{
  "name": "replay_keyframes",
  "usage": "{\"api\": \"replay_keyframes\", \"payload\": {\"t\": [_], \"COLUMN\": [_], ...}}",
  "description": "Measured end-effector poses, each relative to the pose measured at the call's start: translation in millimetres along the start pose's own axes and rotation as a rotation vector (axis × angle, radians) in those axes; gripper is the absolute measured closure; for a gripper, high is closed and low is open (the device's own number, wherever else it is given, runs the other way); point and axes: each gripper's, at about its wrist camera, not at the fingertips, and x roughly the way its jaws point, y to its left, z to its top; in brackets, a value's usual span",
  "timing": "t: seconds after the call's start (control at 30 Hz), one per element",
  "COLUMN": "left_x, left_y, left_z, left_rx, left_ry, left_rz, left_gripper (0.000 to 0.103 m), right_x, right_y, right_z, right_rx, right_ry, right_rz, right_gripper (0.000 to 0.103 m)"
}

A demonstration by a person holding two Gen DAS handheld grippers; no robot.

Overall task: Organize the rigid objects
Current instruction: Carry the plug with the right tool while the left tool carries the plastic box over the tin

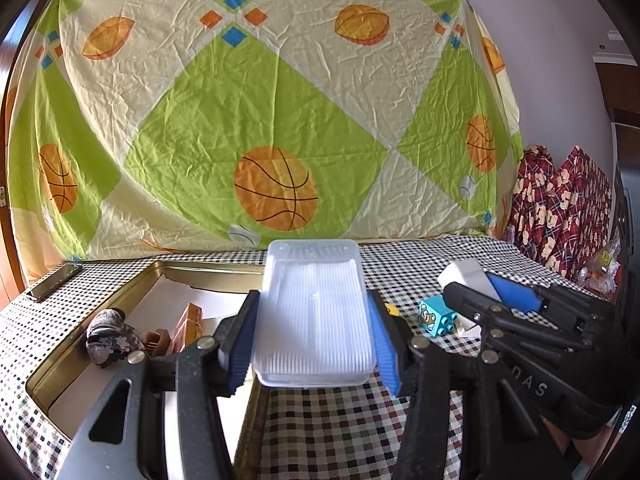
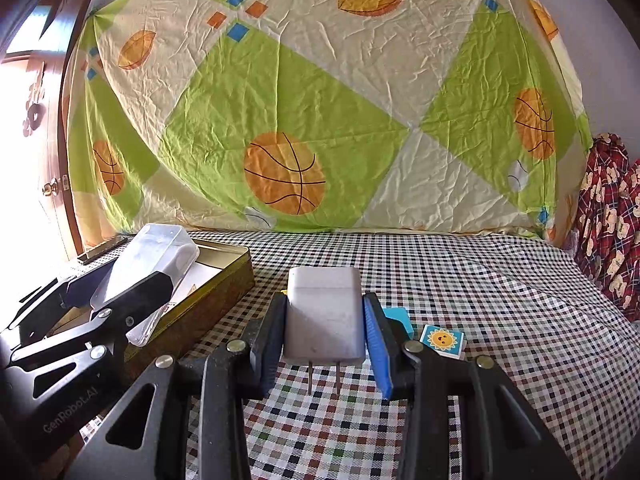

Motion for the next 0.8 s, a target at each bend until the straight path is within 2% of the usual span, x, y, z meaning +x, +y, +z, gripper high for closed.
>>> {"api": "replay_keyframes", "payload": {"t": [0.8], "left_x": [-17.1], "left_y": [4.9], "left_z": [-0.6], "left_rx": [-0.008], "left_ry": [-0.071], "left_rz": [0.041], "left_gripper": [0.052], "right_x": [-18.0], "right_y": [1.6], "right_z": [-0.5], "right_rx": [-0.001], "right_ry": [-0.091], "right_rz": [-0.012], "right_gripper": [0.063]}}
